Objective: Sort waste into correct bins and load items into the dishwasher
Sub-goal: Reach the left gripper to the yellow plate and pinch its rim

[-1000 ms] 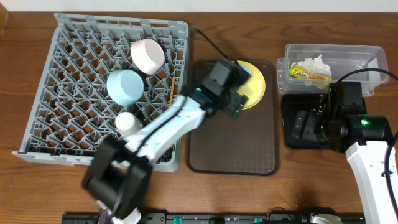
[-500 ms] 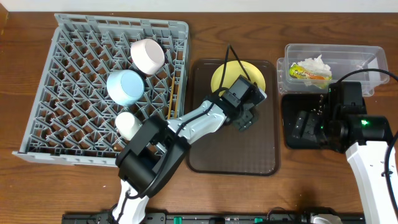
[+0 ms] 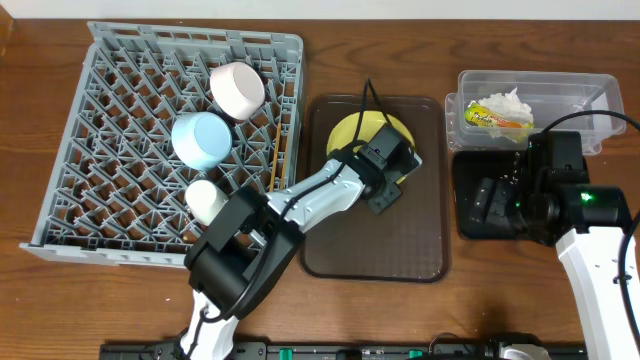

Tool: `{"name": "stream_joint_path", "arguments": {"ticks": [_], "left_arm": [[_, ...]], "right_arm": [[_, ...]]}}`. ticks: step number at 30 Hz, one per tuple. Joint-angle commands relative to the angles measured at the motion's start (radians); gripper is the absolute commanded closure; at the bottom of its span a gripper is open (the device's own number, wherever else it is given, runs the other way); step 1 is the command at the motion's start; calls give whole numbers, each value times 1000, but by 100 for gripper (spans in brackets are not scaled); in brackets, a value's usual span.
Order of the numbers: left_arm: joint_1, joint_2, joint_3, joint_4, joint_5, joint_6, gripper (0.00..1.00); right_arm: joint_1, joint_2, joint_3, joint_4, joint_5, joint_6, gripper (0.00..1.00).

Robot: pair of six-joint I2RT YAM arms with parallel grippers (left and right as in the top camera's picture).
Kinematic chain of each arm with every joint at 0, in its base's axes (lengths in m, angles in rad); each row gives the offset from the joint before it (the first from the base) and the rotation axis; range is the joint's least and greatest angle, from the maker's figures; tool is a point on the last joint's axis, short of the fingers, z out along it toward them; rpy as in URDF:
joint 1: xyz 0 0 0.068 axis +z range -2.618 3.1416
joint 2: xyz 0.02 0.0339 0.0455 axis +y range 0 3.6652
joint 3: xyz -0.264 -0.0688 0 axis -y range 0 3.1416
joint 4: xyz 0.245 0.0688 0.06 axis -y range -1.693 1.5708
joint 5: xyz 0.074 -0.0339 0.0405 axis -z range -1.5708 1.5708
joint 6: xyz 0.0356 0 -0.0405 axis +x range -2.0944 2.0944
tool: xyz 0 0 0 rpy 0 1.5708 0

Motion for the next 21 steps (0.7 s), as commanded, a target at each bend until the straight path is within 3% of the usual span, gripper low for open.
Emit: {"name": "stream_joint_path", "arguments": {"ticks": [1, 5, 13, 21], "left_arm": [[-8, -10, -10, -37, 35, -74, 88], [-20, -53, -10, -47, 35, -95, 94], [-36, -247, -10, -67, 35, -103, 94], [26, -504, -10, -83, 35, -195, 94]], "right_arm": [[-6, -11, 18, -1, -5, -5, 8], [-6, -11, 18, 0, -5, -5, 8], [-6, -11, 18, -8, -5, -5, 8], [-6, -11, 18, -5, -5, -5, 8]]}}
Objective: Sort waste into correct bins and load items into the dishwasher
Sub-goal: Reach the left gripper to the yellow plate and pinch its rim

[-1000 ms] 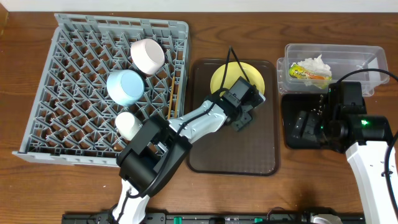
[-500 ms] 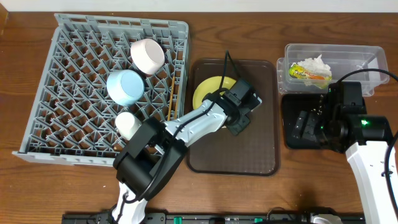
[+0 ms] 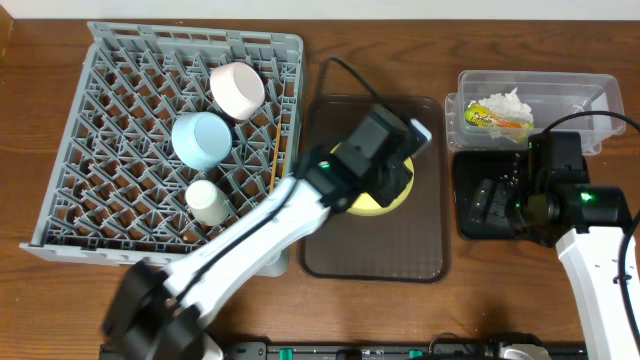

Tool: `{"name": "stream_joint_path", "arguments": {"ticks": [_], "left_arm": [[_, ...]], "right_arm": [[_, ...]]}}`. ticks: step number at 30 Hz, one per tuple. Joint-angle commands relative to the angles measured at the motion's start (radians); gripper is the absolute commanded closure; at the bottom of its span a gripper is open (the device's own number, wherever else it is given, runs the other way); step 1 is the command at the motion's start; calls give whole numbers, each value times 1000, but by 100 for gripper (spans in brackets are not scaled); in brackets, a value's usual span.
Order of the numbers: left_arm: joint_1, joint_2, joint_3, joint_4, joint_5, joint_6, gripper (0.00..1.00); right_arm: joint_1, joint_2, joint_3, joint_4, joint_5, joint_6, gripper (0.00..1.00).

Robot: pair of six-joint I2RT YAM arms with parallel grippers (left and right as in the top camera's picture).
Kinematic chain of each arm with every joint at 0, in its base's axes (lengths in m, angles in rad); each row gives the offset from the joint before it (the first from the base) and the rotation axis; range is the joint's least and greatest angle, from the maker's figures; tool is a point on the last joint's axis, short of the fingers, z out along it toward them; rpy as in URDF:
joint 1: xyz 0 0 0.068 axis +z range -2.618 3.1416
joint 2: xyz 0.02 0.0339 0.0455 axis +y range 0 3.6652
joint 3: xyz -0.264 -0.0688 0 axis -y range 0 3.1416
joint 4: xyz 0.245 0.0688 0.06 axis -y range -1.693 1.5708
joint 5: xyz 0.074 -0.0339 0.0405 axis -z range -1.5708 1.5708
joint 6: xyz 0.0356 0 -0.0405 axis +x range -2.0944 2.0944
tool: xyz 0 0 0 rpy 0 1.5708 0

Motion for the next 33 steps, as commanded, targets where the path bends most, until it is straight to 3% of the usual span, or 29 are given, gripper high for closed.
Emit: {"name": "stream_joint_path", "arguments": {"ticks": [1, 5, 12, 14, 16, 17, 19, 21, 23, 33], "left_arm": [[58, -103, -6, -4, 6, -82, 94], [136, -162, -7, -6, 6, -157, 94], [166, -120, -8, -53, 6, -158, 93], [154, -89, -11, -69, 7, -159, 85], [137, -52, -12, -82, 6, -159, 83], [125, -32, -13, -88, 6, -159, 69], [104, 7, -13, -93, 6, -159, 59], [78, 58, -13, -92, 6, -158, 33], [56, 108, -13, -86, 6, -159, 17], [-18, 322, -13, -18, 6, -157, 13]], "right_arm": [[-6, -11, 18, 2, -5, -5, 8], [-6, -11, 18, 2, -5, -5, 8], [-6, -11, 18, 2, -5, -5, 8], [-6, -11, 18, 2, -5, -5, 8], [-6, -11, 18, 2, -5, -5, 8], [-6, -11, 18, 2, -5, -5, 8], [-6, -11, 18, 2, -5, -5, 8], [-6, -11, 18, 3, -5, -5, 8], [-6, -11, 18, 2, -5, -5, 8], [-6, -11, 18, 2, -4, -5, 8]]}}
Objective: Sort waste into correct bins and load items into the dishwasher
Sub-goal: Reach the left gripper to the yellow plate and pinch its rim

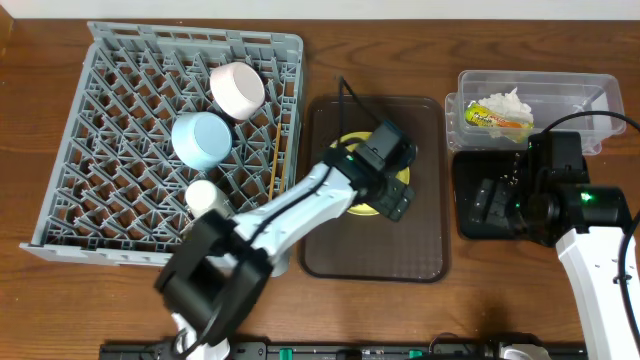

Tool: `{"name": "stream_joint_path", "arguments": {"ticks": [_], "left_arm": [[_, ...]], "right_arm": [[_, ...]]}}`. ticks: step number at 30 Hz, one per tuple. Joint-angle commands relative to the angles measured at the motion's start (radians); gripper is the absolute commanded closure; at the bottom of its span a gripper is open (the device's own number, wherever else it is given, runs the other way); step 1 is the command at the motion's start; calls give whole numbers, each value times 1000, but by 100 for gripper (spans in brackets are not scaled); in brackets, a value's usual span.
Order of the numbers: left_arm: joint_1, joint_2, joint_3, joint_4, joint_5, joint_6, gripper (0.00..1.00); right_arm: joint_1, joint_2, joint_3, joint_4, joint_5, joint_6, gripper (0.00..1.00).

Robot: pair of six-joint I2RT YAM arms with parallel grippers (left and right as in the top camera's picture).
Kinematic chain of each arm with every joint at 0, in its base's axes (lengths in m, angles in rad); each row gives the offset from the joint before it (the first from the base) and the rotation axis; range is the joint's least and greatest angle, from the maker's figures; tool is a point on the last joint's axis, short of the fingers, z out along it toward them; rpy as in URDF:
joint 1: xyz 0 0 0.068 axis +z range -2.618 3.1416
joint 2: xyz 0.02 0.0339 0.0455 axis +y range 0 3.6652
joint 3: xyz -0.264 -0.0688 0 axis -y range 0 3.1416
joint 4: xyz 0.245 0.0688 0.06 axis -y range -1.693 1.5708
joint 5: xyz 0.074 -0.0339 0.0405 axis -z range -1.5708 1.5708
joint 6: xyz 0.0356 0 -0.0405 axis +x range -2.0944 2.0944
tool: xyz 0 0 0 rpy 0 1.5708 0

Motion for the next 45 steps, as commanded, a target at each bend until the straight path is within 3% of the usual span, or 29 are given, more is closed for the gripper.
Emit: {"name": "stream_joint_path", "arguments": {"ticks": [1, 4, 7, 8, 12, 16, 27, 38, 45], "left_arm": [[-16, 60, -11, 17, -2, 9, 13], [-26, 113, -11, 29, -6, 10, 15], [-27, 142, -11, 31, -6, 32, 23], [-27, 146, -11, 30, -6, 34, 29], [-27, 156, -12, 22, -5, 35, 69], [-35, 156, -12, 6, -5, 35, 94], [-54, 70, -3, -16, -5, 31, 94], [-35, -266, -3, -19, -5, 31, 94], [86, -429, -3, -19, -1, 30, 94]], "right_arm": [[-6, -11, 18, 2, -4, -5, 7], [-6, -11, 18, 1, -4, -5, 7], [-6, -11, 18, 1, -4, -5, 8], [-6, -11, 18, 1, -4, -5, 8], [-6, -11, 18, 1, -4, -5, 8], [-6, -11, 18, 2, -4, -5, 7], [-6, -11, 18, -2, -4, -5, 7], [-6, -11, 18, -2, -4, -5, 8], [-6, -11, 18, -3, -4, -5, 8]]}}
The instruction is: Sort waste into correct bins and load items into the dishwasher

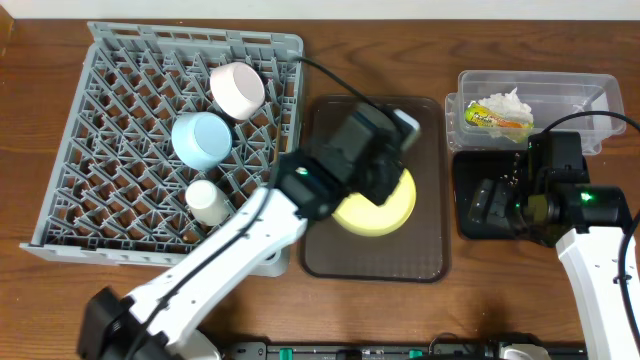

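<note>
A yellow bowl (376, 212) hangs tilted over the brown tray (420, 250), its upper edge under my left gripper (386, 182), which looks shut on that edge; the fingertips are hidden by the wrist. The left arm is raised high, close to the camera. The grey dish rack (60, 170) holds a pink cup (237, 88), a blue cup (201, 140), a small white cup (207, 201) and a thin wooden stick (274, 160). My right gripper (488, 203) rests over the black bin (470, 228); its dark fingers blend into the bin.
A clear plastic container (580, 92) at the back right holds a food wrapper and crumpled tissue (500, 110). The tray lies between the rack and the two bins. The left arm's cable arcs over the rack's right edge.
My left arm has risen from low over the tray to high above it, and the yellow bowl now shows more fully, tilted, slightly nearer the front. The right arm has not moved.
First the yellow bowl lay at the tray's back with my left gripper low on its right edge. Then the arm was high with the bowl at the tray's middle, then low again on it, and now high with the bowl hanging tilted.
</note>
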Tool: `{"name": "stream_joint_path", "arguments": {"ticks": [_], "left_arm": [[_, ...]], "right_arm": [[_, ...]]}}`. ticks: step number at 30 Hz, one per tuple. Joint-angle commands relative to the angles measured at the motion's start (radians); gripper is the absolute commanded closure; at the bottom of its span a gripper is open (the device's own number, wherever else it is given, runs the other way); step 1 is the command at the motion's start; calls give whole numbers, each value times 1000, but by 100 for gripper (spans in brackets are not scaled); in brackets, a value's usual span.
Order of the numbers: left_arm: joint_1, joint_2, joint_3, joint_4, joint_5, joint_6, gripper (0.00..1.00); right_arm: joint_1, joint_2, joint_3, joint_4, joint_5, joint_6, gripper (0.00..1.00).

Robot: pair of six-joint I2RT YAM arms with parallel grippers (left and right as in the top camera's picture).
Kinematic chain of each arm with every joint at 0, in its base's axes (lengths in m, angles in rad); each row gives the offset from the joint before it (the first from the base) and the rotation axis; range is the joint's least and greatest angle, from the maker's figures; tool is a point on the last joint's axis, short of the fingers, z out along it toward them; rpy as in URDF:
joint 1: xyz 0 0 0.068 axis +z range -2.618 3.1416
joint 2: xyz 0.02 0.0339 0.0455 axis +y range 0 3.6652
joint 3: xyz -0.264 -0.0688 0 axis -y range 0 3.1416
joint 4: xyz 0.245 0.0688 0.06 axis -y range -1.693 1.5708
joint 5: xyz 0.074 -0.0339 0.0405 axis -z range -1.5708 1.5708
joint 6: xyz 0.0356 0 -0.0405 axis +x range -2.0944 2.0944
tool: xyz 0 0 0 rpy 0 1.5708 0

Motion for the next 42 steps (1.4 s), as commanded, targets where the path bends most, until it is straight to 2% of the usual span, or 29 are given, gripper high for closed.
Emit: {"name": "stream_joint_path", "arguments": {"ticks": [1, 5, 19, 33, 35, 37, 41, 42], "left_arm": [[80, -75, -2, -1, 5, -3, 94], [113, -81, -3, -6, 58, -2, 94], [96, -16, -3, -109, 50, 2, 94], [95, -15, -3, -113, 7, -40, 94], [90, -14, -3, -113, -32, -40, 94], [72, -14, -3, -113, -134, -40, 94], [1, 0, -3, -98, -378, -70, 94], [-8, 5, -3, -95, -393, -70, 94]], "right_arm": [[-6, -11, 18, -1, -5, -5, 8], [-6, -11, 18, 0, -5, -5, 8], [-6, -11, 18, -4, 3, -5, 8], [-6, -11, 18, -14, 3, -5, 8], [-6, -11, 18, -14, 8, -5, 8], [-6, -11, 18, -22, 54, -4, 8], [-6, -11, 18, -75, 270, 90, 7], [-6, -11, 18, -81, 297, 101, 6]]}}
